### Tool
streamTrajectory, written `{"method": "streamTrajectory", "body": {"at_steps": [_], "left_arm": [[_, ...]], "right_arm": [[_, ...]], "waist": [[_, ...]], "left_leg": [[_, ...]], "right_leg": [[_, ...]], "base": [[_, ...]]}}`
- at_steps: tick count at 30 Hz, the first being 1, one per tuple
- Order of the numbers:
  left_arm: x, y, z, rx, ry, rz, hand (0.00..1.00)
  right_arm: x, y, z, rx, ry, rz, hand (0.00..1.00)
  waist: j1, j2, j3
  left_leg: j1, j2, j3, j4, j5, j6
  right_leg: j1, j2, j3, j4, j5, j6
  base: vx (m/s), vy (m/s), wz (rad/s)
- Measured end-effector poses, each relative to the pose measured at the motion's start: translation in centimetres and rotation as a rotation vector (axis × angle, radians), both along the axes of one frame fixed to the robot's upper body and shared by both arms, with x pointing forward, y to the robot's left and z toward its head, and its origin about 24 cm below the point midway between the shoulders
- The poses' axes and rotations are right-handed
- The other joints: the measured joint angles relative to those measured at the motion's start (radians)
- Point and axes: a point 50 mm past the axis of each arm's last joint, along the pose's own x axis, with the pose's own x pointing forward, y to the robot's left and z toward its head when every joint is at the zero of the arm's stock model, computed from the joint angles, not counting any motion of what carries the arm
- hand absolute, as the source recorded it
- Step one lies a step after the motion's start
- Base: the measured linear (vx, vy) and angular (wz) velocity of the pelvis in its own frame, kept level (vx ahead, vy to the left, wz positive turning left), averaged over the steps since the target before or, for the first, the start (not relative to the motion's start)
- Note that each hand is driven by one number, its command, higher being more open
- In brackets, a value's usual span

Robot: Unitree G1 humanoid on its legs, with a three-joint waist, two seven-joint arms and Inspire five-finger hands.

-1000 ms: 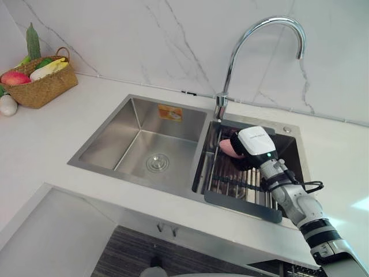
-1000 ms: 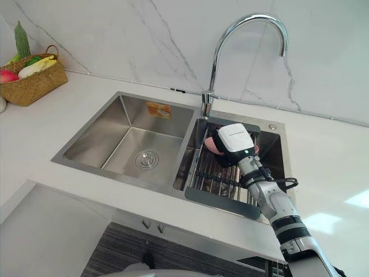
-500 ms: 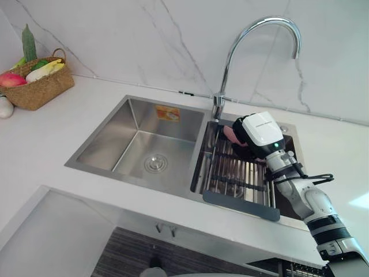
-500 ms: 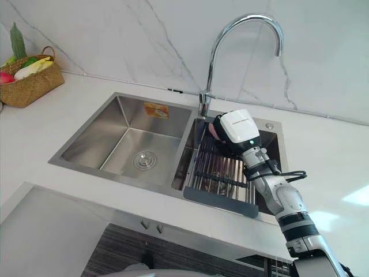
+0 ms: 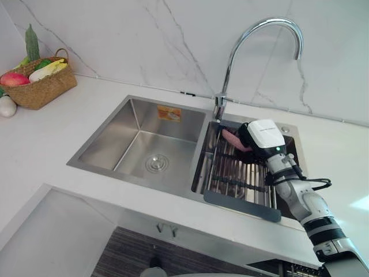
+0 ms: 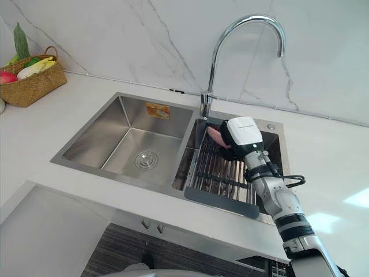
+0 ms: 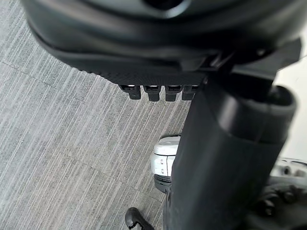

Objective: Walk over to the sink, pick up the cup, carry it to the dishwasher, place the cup inside the dishwasher, then close the dishwasher door

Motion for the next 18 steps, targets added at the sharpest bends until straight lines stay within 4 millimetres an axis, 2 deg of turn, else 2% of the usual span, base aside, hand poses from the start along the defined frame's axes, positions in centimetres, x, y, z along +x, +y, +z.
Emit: {"method": "streamTrajectory", "body": {"at_steps": [18], "left_arm": [[0.0, 0.0, 0.0, -0.001, 0.003, -0.002, 1.0]], "right_arm": [[0.1, -1.7, -0.7, 0.089, -0.02, -0.154, 1.0]], "waist": [[-0.001, 0.001, -0.002]], "left_leg": [[-0.002, -0.001, -0.008, 0.0, 0.002, 0.002]], "right_leg": [[0.001, 0.0, -0.007, 0.001, -0.002, -0.003]], "base": [[0.0, 0.0, 0.0]]}}
